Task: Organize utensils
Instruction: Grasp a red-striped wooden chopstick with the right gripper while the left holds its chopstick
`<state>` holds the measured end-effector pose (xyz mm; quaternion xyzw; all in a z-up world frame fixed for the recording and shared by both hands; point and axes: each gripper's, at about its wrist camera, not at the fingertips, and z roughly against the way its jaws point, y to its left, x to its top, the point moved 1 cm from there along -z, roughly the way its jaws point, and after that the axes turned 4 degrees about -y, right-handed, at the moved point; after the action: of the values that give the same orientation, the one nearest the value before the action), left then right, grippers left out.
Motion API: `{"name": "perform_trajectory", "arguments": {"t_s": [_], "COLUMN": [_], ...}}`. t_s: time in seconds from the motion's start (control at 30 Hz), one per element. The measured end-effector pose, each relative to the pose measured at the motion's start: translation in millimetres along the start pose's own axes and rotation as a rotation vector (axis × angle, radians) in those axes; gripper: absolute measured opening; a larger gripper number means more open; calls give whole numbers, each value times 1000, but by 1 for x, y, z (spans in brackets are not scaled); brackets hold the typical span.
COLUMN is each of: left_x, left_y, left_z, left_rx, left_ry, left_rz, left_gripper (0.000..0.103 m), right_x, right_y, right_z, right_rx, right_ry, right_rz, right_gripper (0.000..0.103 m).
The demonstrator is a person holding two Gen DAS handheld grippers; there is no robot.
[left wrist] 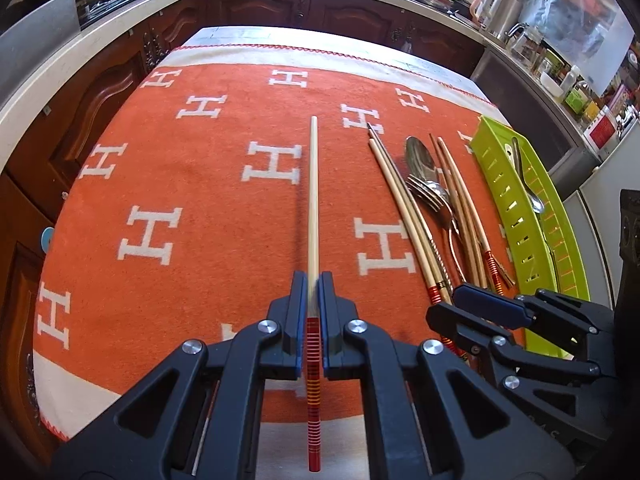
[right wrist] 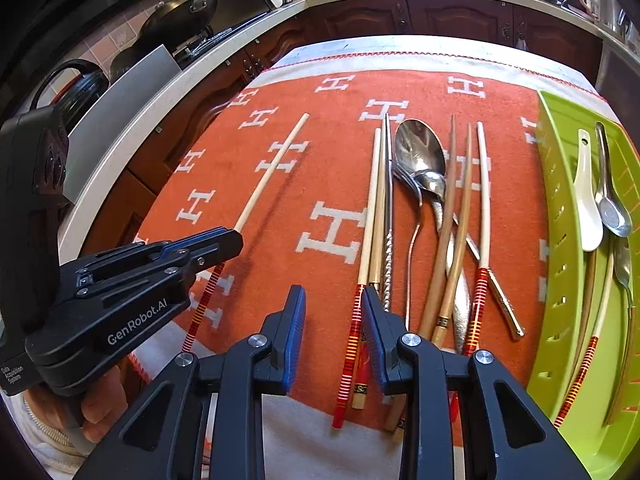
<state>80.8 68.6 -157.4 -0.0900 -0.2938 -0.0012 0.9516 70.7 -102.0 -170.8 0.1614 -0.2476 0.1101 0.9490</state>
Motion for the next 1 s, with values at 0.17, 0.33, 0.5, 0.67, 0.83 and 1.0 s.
{"name": "perform_trajectory", "arguments": {"t_s": [0.17,0.33,0.5,0.67,0.83,1.0], "left_x": [-1,-1,-1,0,2,3], "left_y": [7,13,17,19,19,17], "left_z": [-2,-3,-5,-3,1,7], "left_rx": [-6,-13,-19,-21,-12,-3], "left_ry": [3,2,5,-2,-8,-14], "left_rz": [19,34,48,57,58,70], "left_gripper": [3,3,3,3,3,3], "right_x": [3,6,10,23,30,29], "right_y": [7,9,9,13,26,30], "right_z": [-13,-25,-37,-50,-63,-63], "right_rx": [-23,-79,-105,-144,-230,-232], "right_ry": [20,31,37,2,-35,-36], "right_rz": [7,12,20,68,164,173], "right_gripper": [29,28,28,25,14,6]}}
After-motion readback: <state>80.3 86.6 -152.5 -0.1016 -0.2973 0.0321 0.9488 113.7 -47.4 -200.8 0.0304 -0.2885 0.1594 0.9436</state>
